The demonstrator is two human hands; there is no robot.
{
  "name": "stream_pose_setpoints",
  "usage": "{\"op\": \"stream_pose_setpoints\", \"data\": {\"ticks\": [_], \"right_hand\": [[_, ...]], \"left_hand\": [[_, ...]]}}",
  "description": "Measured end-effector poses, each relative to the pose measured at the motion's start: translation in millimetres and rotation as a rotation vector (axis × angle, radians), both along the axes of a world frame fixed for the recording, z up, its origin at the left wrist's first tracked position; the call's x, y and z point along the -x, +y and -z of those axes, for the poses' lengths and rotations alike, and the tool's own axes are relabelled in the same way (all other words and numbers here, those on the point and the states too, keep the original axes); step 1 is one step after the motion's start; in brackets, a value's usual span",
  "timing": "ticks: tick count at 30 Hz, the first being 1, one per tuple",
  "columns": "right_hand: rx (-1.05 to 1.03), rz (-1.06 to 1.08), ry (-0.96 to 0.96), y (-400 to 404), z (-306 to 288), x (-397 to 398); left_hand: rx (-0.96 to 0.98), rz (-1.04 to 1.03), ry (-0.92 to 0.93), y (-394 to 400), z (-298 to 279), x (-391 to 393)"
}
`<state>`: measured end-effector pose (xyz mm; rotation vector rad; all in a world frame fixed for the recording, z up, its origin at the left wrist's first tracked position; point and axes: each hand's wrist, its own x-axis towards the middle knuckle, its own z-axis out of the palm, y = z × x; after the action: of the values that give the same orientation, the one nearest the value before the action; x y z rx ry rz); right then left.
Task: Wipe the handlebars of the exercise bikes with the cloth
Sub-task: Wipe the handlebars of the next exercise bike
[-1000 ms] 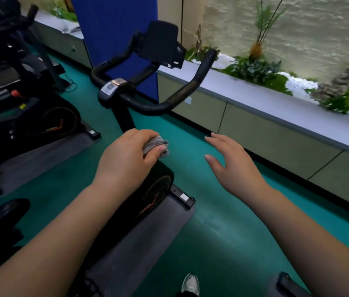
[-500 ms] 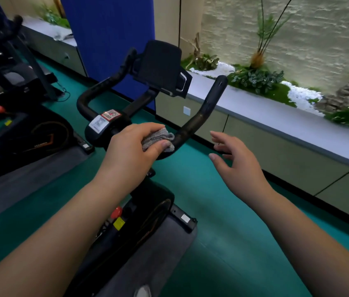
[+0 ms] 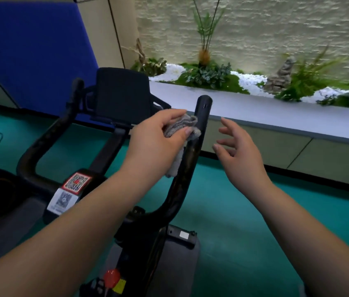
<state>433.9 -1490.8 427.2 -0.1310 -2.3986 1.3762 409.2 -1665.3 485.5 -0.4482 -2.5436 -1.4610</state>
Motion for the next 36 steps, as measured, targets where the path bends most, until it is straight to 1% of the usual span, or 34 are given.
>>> {"op": "stream_pose_setpoints", "data": {"ticks": [2,3,6,7,8,11,13,15,19,22,25,27,29,32,34,36], "right_hand": [[0.015,0.019,-0.004,3,-1,7],[0.023,0.022,-0.004,6,-2,11],[0.022,0.020,-0.009,13,-5,24],[0.026,0.012,-0.011,15,-6,29],[0.035,0.002,-0.014,17,-6,34],[0.053,-0.034,-0.017,22,-6,48],[0.069,-0.062,-0.015,28,-4,55],[0.100,-0.090,-0.026,35,-2,62],[0.119,-0.144,-0.033,48,1,71],[0.131,-0.170,-0.023,56,3,74],[0.141,-0.203,-0.016,61,2,78],[0.141,-0.228,-0.011,62,0,80],[0.134,-0.246,-0.007,62,-2,81],[0.149,-0.274,0.016,66,-4,80],[0.152,-0.277,0.038,69,-5,78],[0.150,-0.283,0.050,72,-6,77]], "left_hand": [[-0.013,0.010,0.097,15,-7,13],[0.017,0.004,0.186,21,-11,21],[0.213,-0.011,0.515,44,-21,48],[0.284,-0.004,0.568,53,-23,56],[0.358,0.004,0.576,63,-22,64],[0.576,-0.001,0.473,86,-11,78],[0.599,-0.019,0.453,87,1,75],[0.574,-0.030,0.458,79,14,62],[0.526,-0.026,0.369,59,34,31],[0.467,-0.083,0.340,56,26,29],[0.410,-0.170,0.407,74,7,46],[0.419,-0.214,0.420,87,2,59],[0.457,-0.228,0.369,92,6,61],[0.512,-0.178,0.293,76,16,46],[0.494,-0.145,0.172,60,18,35],[0.437,-0.158,0.083,52,16,31]]}}
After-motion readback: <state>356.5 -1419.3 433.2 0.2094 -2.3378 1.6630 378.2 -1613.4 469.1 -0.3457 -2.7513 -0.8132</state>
